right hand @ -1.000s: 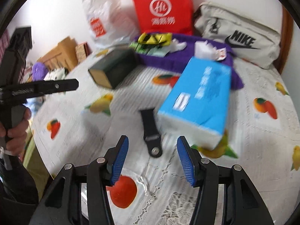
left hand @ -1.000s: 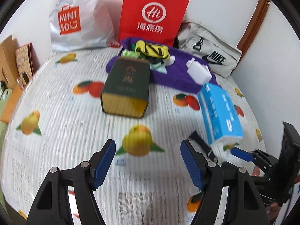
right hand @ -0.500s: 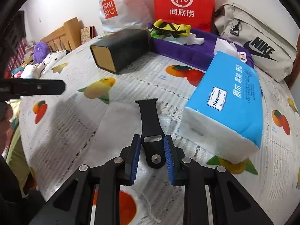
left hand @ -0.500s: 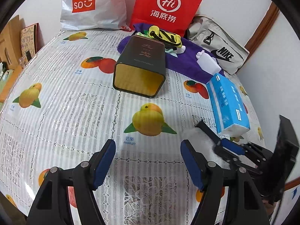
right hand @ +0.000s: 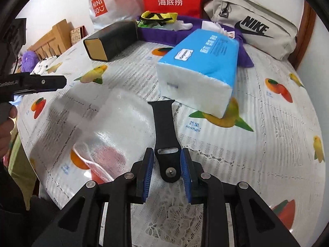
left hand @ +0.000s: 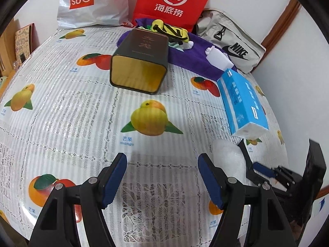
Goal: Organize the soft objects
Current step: 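Grasp the black watch strap with the right tool while the left tool approaches the mesh bag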
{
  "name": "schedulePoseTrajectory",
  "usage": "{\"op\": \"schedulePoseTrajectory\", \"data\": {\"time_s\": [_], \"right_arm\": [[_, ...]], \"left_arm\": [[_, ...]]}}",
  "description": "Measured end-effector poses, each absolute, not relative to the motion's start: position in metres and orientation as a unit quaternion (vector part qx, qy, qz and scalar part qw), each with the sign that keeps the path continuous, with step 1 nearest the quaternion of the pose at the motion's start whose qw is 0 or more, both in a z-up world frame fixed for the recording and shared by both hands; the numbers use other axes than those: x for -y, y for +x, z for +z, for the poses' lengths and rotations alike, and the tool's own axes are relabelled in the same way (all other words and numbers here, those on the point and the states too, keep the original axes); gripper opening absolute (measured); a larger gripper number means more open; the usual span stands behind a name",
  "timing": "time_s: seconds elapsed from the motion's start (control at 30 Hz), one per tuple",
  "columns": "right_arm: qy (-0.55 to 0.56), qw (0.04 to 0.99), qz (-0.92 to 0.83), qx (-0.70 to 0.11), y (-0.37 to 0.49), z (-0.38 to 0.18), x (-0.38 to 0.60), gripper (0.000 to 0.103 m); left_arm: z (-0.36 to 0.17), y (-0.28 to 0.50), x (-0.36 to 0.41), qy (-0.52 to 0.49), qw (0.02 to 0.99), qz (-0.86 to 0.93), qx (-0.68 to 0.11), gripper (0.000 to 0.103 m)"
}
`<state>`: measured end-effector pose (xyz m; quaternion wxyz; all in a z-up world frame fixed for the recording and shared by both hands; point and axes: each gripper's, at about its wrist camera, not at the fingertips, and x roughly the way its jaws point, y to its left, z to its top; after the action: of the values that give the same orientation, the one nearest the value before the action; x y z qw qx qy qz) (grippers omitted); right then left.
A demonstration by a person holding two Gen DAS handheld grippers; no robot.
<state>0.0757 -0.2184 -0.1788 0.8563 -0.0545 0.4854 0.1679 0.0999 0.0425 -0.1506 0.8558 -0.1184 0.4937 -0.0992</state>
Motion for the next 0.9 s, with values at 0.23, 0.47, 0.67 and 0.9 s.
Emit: {"op": "schedulePoseTrajectory", "data": {"time_s": [0.23, 0.47, 0.67, 0.9], "right_arm": [[-0.076, 0.868, 0.171, -0.46, 0.094, -0.181, 0.208, 0.031], [-0.043, 0.872, 0.19, -0.45, 0.095, -0.17, 0.216, 0.02], [-0.039, 0.881, 0.172, -0.439, 0.081, -0.158, 0.225, 0.02], [-0.029, 0.887, 0.13, -0.441, 0.066, -0.158, 0.256, 0.02]], "left_arm": [[-0.152, 0.1, -0.042, -0.116, 0.855, -0.095, -0.497, 0.07], [-0.153, 0.1, -0.036, -0.113, 0.854, -0.103, -0.497, 0.07], [-0.156, 0.096, -0.005, -0.092, 0.847, -0.148, -0.502, 0.07], [-0.172, 0.095, 0.04, -0.073, 0.828, -0.2, -0.518, 0.085]]}}
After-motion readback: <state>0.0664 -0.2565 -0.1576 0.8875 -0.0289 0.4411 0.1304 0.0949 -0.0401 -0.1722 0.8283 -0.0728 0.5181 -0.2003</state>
